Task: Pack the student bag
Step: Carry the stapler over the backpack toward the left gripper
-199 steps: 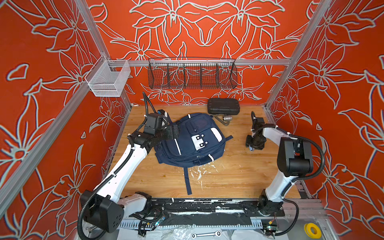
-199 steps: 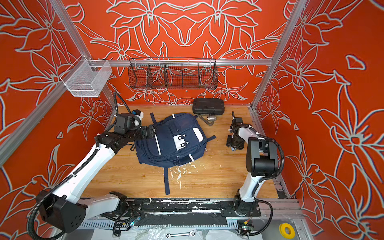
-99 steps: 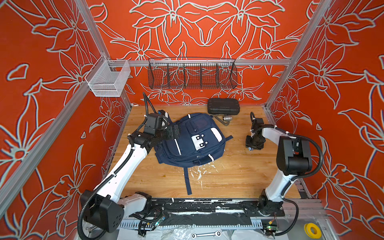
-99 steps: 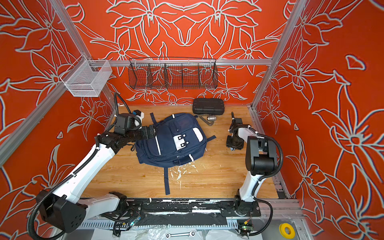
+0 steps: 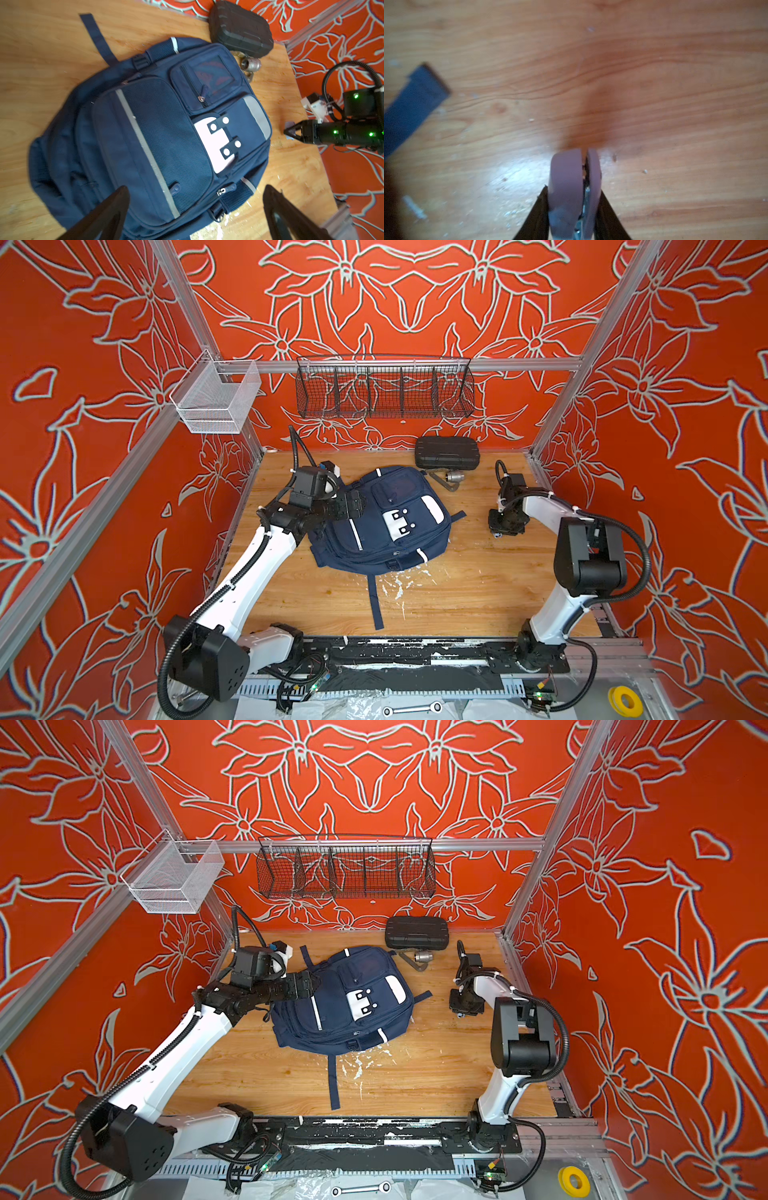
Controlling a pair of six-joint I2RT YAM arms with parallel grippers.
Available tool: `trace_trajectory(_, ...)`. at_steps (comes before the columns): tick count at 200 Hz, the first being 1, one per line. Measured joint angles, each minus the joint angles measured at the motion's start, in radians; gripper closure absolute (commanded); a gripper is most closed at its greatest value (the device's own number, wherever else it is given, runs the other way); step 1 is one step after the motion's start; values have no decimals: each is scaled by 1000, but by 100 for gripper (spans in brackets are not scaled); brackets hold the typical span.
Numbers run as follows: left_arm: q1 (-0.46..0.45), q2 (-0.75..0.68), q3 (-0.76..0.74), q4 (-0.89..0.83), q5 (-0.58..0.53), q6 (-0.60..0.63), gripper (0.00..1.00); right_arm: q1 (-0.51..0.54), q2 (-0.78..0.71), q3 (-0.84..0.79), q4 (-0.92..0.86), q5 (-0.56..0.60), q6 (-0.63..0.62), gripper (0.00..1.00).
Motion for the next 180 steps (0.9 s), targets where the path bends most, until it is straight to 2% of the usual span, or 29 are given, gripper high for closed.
trace_trajectory(45,-1,83,74,9,164,2,13,244,-159,133,46,-220,-162,69)
trace_trajectory(68,-10,109,103,19,229,3,14,364,-157,221,52,-294,-237,69)
trace_trajectory(102,-44,114,111,25,275,2,15,512,-98,325,36,-332,-352,69)
trace_trajectory(130,-62,113,92,55,279,-16,15,584,-51,356,21,-356,-402,69)
trace_trajectory(180,-65,112,23,106,275,-92,20,644,-16,396,16,-365,-439,69)
